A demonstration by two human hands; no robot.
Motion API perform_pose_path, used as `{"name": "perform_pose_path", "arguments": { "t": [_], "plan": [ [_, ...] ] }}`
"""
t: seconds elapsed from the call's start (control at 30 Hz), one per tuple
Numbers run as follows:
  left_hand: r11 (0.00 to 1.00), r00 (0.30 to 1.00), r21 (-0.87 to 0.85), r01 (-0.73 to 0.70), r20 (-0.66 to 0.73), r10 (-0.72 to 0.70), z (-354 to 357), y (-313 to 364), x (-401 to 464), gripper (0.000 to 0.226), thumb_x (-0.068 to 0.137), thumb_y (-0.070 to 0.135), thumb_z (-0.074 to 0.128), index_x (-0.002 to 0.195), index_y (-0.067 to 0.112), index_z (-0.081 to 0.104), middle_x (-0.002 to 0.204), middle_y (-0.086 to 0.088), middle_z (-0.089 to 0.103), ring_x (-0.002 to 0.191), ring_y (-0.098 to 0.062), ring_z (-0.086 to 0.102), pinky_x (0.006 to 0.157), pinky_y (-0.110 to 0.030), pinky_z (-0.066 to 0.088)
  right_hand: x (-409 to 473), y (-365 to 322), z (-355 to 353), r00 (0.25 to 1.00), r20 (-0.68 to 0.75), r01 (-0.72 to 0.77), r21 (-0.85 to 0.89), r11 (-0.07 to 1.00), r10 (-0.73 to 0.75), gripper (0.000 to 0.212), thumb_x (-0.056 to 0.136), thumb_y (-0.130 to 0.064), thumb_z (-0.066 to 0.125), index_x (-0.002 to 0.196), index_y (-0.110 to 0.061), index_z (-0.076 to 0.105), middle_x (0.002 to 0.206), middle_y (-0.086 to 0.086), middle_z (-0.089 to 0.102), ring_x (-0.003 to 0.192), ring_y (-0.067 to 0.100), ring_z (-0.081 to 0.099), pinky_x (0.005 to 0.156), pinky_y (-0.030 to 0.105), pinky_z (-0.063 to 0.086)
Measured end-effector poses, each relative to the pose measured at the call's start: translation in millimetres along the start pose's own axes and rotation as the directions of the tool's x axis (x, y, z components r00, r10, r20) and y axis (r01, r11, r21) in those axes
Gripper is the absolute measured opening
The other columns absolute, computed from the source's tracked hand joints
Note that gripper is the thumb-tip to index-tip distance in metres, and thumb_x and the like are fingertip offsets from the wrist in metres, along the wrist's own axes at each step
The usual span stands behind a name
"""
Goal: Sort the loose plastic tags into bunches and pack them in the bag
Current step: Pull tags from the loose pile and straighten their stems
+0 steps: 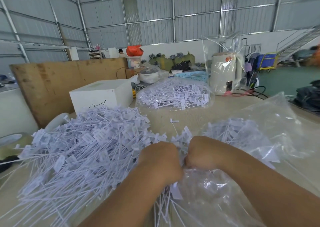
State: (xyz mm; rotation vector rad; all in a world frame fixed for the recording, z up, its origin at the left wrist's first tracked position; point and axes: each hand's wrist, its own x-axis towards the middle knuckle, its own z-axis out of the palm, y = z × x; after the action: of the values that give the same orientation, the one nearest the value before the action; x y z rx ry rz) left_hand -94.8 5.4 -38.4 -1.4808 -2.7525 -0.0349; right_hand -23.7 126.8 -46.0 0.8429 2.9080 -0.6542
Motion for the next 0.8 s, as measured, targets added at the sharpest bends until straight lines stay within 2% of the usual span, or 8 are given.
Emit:
{"name": "perform_pose_path", "arguments": {
  "t": [0.1,0.33,0.43,0.5,0.53,0.63,0.7,0.8],
  "plan": [
    [0.999,0.998,-0.03,0.038,-0.04,-0.039,4.2,5.6,3.6,0.022,0.078,0.021,0.061,0.065,0.02,0.044,0.067,0.002,0.048,0.059,-0.014,0.046,0.047,-0.023,0.032,-1.7,-3.5,1.1,1.0,0.006,0.009,0.036,0.999,-0.009,0.046,0.079,-0.009,0.06,0.046,-0.015,0.028,0.046,-0.002,0.024,0.046,0.016,0.022,0.047,0.027,0.019],
    [0.96,0.991,-0.269,0.072,-0.087,-0.098,14.1,-1.1,10.2,0.015,0.079,0.023,0.059,0.073,0.02,0.045,0.073,0.003,0.054,0.063,-0.014,0.052,0.049,-0.025,0.034,-2.4,-0.9,3.5,0.997,-0.081,0.016,0.137,0.99,-0.005,0.042,0.08,-0.011,0.057,0.046,-0.016,0.033,0.038,-0.006,0.029,0.045,0.016,0.027,0.046,0.027,0.022],
    [0.878,0.994,-0.474,0.066,-0.041,-0.097,12.4,-12.9,9.8,0.021,0.078,0.019,0.061,0.066,0.02,0.044,0.063,0.005,0.047,0.054,-0.012,0.046,0.048,-0.024,0.03,-3.3,-0.7,1.9,0.996,-0.087,-0.01,0.234,0.972,0.031,0.037,0.082,-0.014,0.057,0.05,-0.012,0.039,0.048,0.001,0.037,0.049,0.019,0.036,0.051,0.028,0.03],
    [0.775,0.995,-0.629,0.057,-0.033,-0.099,6.1,-21.2,10.4,0.016,0.077,0.018,0.064,0.065,0.022,0.054,0.061,0.004,0.05,0.052,-0.01,0.049,0.048,-0.022,0.033,-6.0,-1.8,-0.7,0.996,-0.074,-0.02,0.314,0.949,0.045,0.034,0.09,-0.025,0.053,0.059,-0.012,0.05,0.059,0.004,0.049,0.057,0.021,0.047,0.059,0.03,0.04],
    [0.721,0.995,-0.691,0.049,-0.031,-0.097,1.2,-22.8,9.2,0.004,0.077,0.02,0.066,0.078,0.02,0.062,0.071,-0.002,0.059,0.061,-0.015,0.059,0.054,-0.024,0.041,-8.1,-2.8,-1.5,0.996,-0.069,-0.026,0.348,0.937,0.053,0.038,0.094,-0.035,0.049,0.064,-0.012,0.055,0.059,0.003,0.053,0.055,0.019,0.051,0.058,0.028,0.043],
    [0.653,0.996,-0.757,0.012,-0.047,-0.072,-3.9,-24.0,7.7,0.03,0.079,0.026,0.062,0.108,0.016,0.06,0.103,-0.014,0.066,0.094,-0.033,0.066,0.076,-0.042,0.052,-12.5,-7.4,-2.5,0.996,-0.049,-0.04,0.467,0.883,0.071,0.068,0.092,-0.067,0.036,0.078,-0.009,0.069,0.049,-0.003,0.058,0.037,0.009,0.05,0.046,0.021,0.037],
    [0.674,0.996,-0.738,-0.028,-0.078,-0.044,-0.8,-22.3,6.9,0.024,0.082,0.021,0.06,0.105,0.022,0.061,0.095,-0.004,0.068,0.086,-0.022,0.068,0.073,-0.039,0.053,-13.6,-10.5,-1.1,0.997,-0.06,-0.005,0.526,0.851,0.043,0.073,0.086,-0.076,0.034,0.074,-0.015,0.072,0.049,-0.005,0.061,0.035,0.004,0.05,0.048,0.021,0.036],
    [0.702,0.989,-0.702,-0.12,-0.147,0.022,3.9,-17.7,6.1,0.015,0.08,0.016,0.061,0.09,0.027,0.065,0.071,0.011,0.065,0.058,0.003,0.059,0.052,-0.016,0.041,-15.5,-16.4,2.0,0.996,-0.081,0.026,0.588,0.808,0.027,0.071,0.084,-0.077,0.039,0.043,-0.024,0.063,0.037,-0.009,0.051,0.029,0.0,0.045,0.047,0.019,0.036]
  ]
}}
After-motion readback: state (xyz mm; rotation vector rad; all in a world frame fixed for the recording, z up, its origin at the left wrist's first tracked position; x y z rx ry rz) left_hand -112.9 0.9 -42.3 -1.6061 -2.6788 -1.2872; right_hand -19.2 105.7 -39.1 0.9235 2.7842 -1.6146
